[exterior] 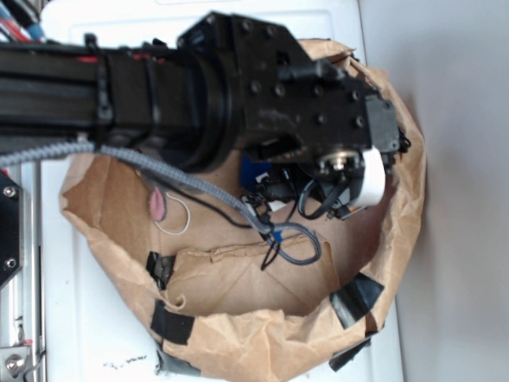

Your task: Grab the wood chip.

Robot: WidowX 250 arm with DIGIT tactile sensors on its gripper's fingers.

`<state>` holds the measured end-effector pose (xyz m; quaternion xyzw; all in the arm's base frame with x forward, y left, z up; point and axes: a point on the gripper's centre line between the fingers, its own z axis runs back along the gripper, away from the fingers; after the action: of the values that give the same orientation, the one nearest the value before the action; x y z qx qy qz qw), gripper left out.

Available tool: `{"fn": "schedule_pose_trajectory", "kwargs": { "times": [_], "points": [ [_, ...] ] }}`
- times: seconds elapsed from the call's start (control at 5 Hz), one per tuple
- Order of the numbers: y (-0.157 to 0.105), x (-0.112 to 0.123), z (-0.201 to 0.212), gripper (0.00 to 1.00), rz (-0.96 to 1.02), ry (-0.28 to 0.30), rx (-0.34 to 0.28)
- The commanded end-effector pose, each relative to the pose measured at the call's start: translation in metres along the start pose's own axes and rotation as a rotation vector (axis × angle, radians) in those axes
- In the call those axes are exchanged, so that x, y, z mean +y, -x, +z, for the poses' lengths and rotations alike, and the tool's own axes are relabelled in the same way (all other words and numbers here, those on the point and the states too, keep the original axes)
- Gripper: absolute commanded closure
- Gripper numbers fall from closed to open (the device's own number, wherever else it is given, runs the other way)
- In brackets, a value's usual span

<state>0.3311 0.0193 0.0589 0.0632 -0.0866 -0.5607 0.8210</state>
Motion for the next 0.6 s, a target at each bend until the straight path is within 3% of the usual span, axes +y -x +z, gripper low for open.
{"fn": "schedule_pose_trajectory", "kwargs": {
  "times": [0.0, 0.4],
  "points": [
    [0.001, 0.016, 0.006, 0.0, -0.058, -0.085, 0.044],
    [-0.013, 0.02, -0.021, 0.0, -0.074, -0.084, 0.11]
  ]
}}
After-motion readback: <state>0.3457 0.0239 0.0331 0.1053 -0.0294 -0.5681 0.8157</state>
